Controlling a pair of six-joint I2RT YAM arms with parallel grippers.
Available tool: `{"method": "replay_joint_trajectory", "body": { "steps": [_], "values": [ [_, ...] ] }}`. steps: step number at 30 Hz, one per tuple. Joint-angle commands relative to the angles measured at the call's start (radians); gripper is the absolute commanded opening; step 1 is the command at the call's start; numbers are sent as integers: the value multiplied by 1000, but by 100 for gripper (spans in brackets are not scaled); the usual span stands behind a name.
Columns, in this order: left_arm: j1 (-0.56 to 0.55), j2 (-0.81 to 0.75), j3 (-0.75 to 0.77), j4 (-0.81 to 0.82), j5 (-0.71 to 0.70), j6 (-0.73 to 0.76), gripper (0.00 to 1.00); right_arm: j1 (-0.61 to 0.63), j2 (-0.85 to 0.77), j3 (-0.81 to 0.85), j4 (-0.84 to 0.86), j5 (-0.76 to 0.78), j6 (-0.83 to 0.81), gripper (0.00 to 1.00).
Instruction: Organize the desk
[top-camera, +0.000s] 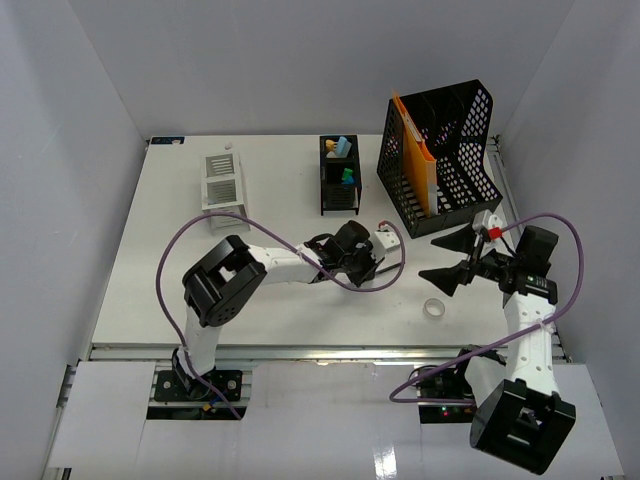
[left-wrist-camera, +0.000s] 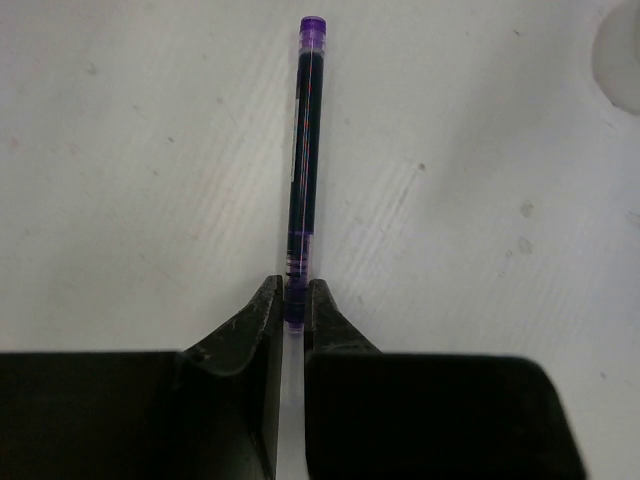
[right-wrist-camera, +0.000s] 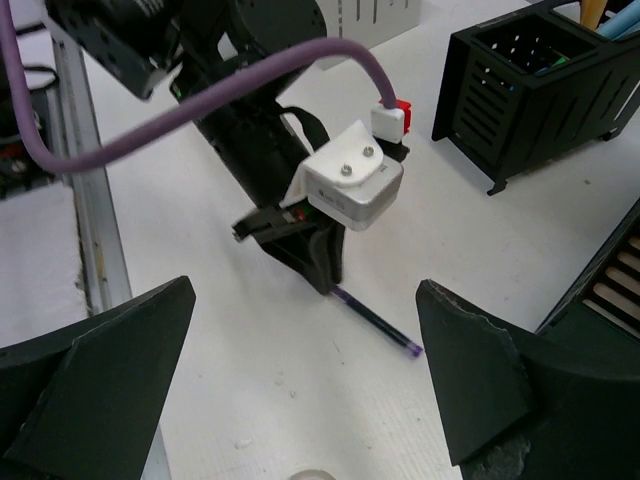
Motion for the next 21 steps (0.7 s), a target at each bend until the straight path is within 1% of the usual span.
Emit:
{"method": "replay_joint_trajectory", "body": {
  "steps": [1, 6, 8, 9, 10, 11, 13, 14, 16, 18, 19, 21],
  "values": [
    [-7, -149, -60, -136, 157, -127, 0, 41, 15, 63, -410, 83, -466, 98],
    [-7, -292, -223, -102, 276, -255, 0, 109, 82, 118, -770, 204, -999, 98],
    [-7, -351, -298, -59, 328, -319, 0, 143, 100, 120, -856, 258, -1219, 98],
    [-7, -370, -320, -38, 346, -348, 0, 165, 103, 118, -892, 280, -1303, 98],
    [-7, -384, -336, -16, 362, -370, 0, 190, 99, 115, -907, 294, -1348, 98],
    [-7, -399, -354, 10, 382, -382, 0, 216, 90, 111, -897, 301, -1350, 98],
    [-6, -416, -365, 30, 418, -424, 0, 289, 51, 105, -815, 322, -1307, 98],
    [-7, -417, -364, 34, 434, -437, 0, 320, 31, 101, -760, 340, -1262, 98],
    [-6, -412, -350, 34, 458, -468, 0, 450, -15, 69, -618, 392, -1060, 98],
    [-6, -395, -332, 29, 481, -484, 0, 540, -73, 33, -441, 493, -911, 98],
    [-5, -382, -316, 24, 489, -488, 0, 589, -78, 19, -404, 534, -888, 98],
    [-4, -365, -284, 7, 505, -496, 0, 633, -55, 19, -381, 558, -863, 97]
  ]
}}
